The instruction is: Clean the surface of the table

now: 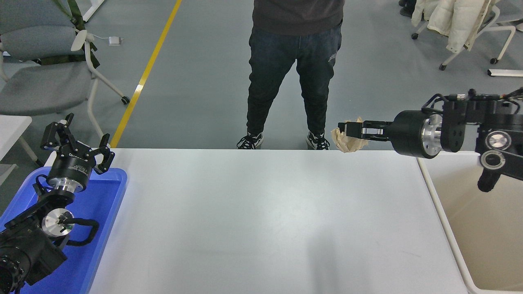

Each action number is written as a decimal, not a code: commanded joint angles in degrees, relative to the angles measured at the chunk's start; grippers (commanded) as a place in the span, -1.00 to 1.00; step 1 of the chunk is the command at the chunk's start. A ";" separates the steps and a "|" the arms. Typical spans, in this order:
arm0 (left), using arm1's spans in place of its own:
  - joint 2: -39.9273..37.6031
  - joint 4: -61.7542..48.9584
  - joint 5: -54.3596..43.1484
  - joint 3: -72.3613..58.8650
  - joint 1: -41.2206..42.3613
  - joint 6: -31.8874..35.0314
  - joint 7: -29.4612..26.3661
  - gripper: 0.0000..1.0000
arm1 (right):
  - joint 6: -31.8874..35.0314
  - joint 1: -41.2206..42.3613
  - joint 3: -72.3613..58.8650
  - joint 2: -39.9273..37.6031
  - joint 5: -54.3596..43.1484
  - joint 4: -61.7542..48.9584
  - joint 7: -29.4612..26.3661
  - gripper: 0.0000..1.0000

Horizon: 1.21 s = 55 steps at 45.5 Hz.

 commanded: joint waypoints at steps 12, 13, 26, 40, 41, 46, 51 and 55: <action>0.00 0.03 0.00 -0.06 0.00 0.07 0.00 1.00 | 0.48 -7.65 0.60 -21.23 7.70 -13.88 5.88 -1.00; 0.00 -0.06 0.00 -0.06 0.00 0.07 0.00 1.00 | 0.39 -8.97 0.43 -21.58 8.66 -15.89 6.58 -1.00; 0.00 0.03 0.00 -0.06 0.00 0.07 0.00 1.00 | -1.45 -18.81 0.25 -20.35 20.00 -30.75 10.63 -1.00; 0.00 0.03 0.00 0.03 0.00 0.07 0.00 1.00 | -4.36 -28.92 0.95 -12.36 31.07 -43.49 13.00 -1.00; 0.00 0.03 0.00 0.03 0.00 0.07 0.00 1.00 | -4.36 -29.63 0.95 -11.40 31.78 -44.90 13.18 -1.00; 0.00 0.03 0.00 -0.06 0.00 0.07 0.00 1.00 | -3.83 -32.97 1.13 -6.30 34.24 -52.64 14.32 -1.00; 0.00 0.03 0.00 -0.06 0.00 0.07 0.00 1.00 | -3.56 -35.25 1.13 -2.78 36.09 -57.65 15.03 -1.00; 0.00 0.03 0.00 -0.06 0.00 0.07 0.00 1.00 | -3.65 -37.36 1.13 -0.23 37.67 -61.69 15.38 -1.00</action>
